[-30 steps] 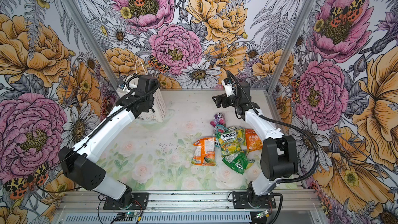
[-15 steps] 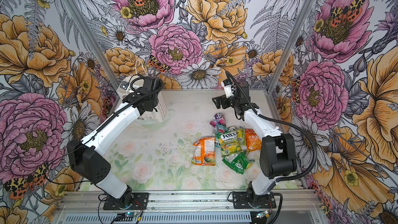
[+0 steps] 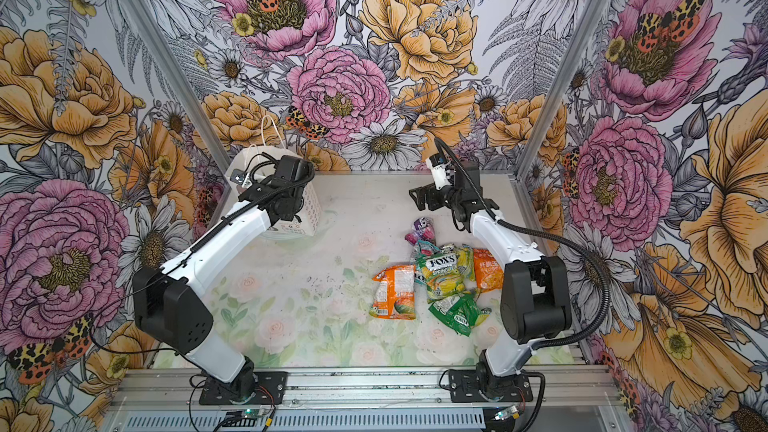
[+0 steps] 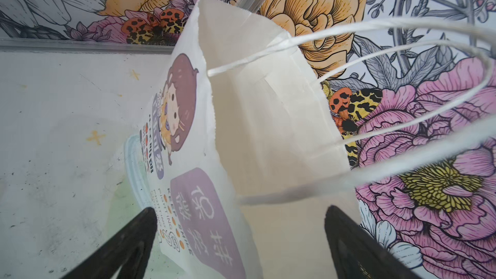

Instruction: Place the snacks into the paper bag

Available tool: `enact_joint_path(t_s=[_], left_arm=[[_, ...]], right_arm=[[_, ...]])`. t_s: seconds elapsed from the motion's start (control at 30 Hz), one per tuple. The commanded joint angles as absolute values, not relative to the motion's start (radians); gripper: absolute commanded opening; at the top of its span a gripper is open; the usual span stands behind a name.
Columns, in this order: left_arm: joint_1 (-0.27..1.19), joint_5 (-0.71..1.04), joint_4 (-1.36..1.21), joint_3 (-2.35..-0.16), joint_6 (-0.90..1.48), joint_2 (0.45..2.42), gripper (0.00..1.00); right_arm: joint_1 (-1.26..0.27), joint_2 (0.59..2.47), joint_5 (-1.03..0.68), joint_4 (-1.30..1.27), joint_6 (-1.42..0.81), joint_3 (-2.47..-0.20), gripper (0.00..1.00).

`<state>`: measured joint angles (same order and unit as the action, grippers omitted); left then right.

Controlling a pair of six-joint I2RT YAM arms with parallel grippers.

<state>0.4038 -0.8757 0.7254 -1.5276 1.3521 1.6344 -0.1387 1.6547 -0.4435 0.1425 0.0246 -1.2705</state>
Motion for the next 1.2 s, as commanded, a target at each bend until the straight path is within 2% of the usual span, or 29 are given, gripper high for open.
enact_joint_path(t_s=[0.0, 0.2, 0.37, 0.67, 1.17], left_arm=[[0.387, -0.902, 0.746, -1.522, 1.397, 1.605, 0.99], [0.38, -0.897, 0.745, -1.526, 1.394, 1.608, 0.98], [0.381, -0.89, 0.744, -1.526, 1.394, 1.614, 0.9], [0.371, -0.878, 0.742, -1.528, 1.396, 1.625, 0.82], [0.36, -0.839, 0.741, -1.519, 1.403, 1.644, 0.53]], right_arm=[[-0.145, 1.675, -0.468, 0.14, 0.031, -1.266, 0.96], [-0.146, 1.677, -0.471, 0.139, 0.031, -1.266, 0.94], [-0.147, 1.677, -0.476, 0.139, 0.032, -1.265, 0.93], [-0.147, 1.672, -0.479, 0.139, 0.035, -1.258, 0.92], [-0.147, 1.666, -0.472, 0.139, 0.04, -1.242, 0.9]])
